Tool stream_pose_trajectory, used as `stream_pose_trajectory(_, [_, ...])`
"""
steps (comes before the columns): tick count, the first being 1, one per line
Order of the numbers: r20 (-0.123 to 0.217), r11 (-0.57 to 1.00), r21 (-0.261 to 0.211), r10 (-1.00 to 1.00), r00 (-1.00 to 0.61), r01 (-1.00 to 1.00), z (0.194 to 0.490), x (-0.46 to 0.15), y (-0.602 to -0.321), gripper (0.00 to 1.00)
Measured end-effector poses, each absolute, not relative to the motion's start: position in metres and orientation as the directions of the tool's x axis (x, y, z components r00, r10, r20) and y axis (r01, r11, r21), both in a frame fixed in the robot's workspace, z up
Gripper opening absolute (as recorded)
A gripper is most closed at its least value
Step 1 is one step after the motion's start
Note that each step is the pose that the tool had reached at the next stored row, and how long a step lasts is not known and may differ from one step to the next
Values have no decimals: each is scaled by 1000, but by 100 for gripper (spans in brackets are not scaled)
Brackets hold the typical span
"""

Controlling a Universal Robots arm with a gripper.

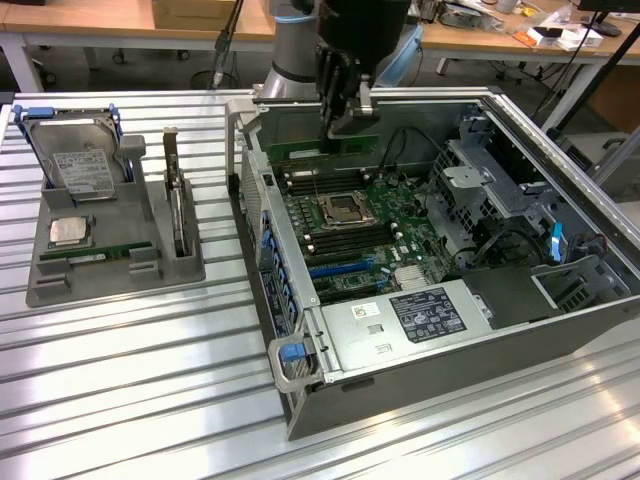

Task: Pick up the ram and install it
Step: 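Pick up the ram and move it above insertion slot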

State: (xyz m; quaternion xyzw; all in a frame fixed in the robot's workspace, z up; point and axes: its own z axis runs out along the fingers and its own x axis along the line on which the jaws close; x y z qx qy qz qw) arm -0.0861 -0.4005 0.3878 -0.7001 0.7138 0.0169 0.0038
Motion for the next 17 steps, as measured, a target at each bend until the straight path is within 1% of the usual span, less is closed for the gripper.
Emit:
stream_pose_trajectory(10, [-65, 18, 20, -998, -20, -1000, 384, -24, -400, 14])
stream_pose_trajectory(17, [-65, 75, 19, -995, -76, -997, 383, -23, -400, 14])
